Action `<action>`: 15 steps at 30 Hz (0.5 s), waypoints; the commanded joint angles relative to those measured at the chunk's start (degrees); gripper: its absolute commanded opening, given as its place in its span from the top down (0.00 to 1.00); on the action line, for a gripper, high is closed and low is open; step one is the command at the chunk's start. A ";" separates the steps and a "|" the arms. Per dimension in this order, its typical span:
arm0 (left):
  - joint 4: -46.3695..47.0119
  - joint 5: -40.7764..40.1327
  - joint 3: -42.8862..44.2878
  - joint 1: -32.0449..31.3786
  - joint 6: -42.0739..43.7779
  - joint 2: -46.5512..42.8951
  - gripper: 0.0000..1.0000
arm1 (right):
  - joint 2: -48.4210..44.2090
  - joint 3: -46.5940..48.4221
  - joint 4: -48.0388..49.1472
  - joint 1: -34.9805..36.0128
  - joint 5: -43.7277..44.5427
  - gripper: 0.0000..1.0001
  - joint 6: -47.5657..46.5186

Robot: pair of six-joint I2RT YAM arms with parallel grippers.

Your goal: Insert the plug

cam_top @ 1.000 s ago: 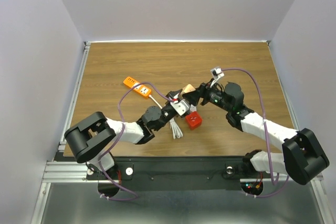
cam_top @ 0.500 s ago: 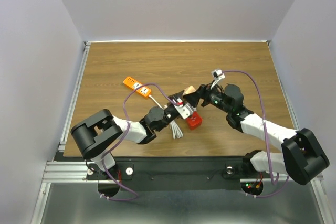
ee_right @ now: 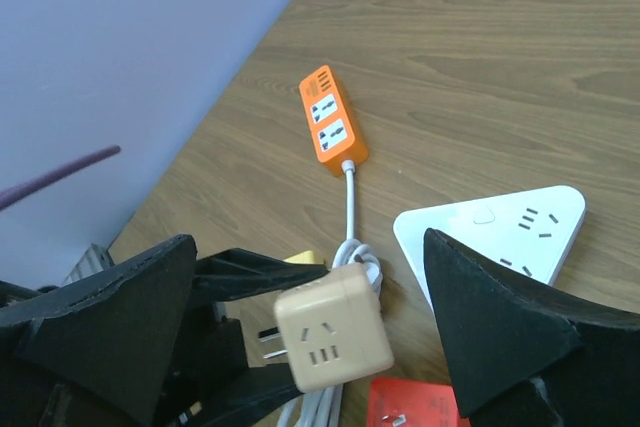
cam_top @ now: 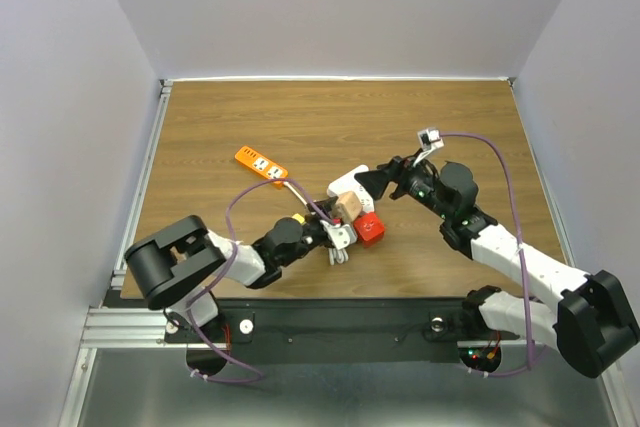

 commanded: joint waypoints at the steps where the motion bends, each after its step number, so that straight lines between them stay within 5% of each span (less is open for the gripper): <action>1: 34.49 4.77 -2.30 -0.26 -0.95 -8.07 1.00 | -0.06 2.37 0.09 -0.73 -3.95 0.00 -1.03; 15: 25.18 16.02 -8.37 1.23 -5.17 -33.91 1.00 | 1.26 2.47 15.29 -1.52 -31.37 0.00 6.87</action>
